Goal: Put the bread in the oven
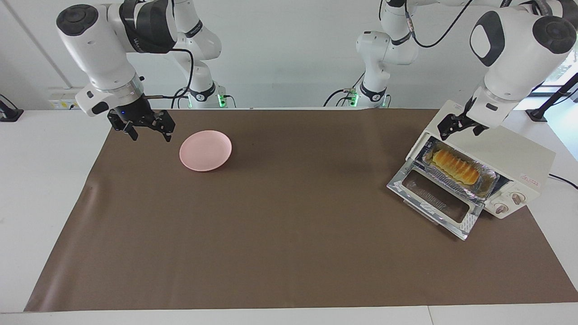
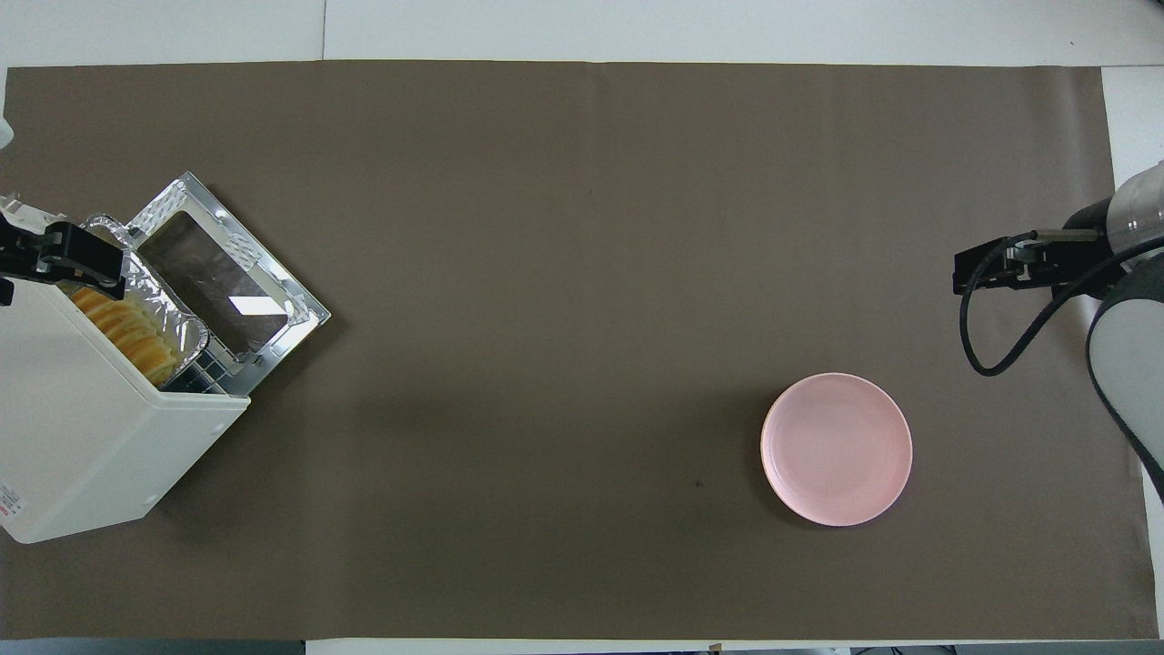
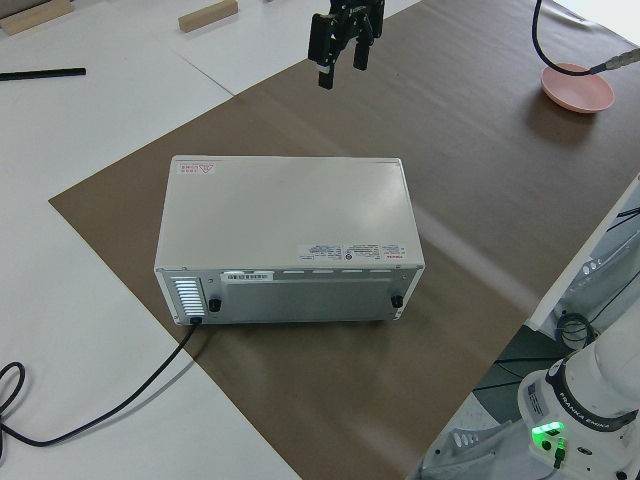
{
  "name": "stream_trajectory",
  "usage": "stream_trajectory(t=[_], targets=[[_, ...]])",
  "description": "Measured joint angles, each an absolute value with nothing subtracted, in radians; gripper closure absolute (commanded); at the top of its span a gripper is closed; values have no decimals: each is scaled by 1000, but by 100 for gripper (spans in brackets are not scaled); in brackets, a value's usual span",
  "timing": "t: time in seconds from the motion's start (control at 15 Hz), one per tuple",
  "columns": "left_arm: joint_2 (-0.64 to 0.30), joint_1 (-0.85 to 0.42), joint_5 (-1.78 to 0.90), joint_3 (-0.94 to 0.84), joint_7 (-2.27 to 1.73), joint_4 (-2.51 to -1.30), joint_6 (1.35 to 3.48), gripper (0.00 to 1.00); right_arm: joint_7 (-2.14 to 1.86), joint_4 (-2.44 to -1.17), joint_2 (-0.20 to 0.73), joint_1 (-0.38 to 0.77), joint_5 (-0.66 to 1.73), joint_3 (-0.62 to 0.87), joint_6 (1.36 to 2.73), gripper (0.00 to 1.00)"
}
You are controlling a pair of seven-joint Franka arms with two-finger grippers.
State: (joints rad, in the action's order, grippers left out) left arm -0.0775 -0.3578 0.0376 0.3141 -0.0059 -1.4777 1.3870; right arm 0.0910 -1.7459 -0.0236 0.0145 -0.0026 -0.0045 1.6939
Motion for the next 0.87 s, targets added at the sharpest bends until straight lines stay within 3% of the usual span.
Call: stream_trajectory(t=[0.27, 0.87], targets=[[-18, -161, 38, 90, -5, -1529, 1361, 0, 91, -1746, -24, 14, -3, -4, 1694, 0], [21, -143, 9, 63, -1, -1578, 1376, 0, 91, -1746, -24, 14, -3, -4, 1694, 0]])
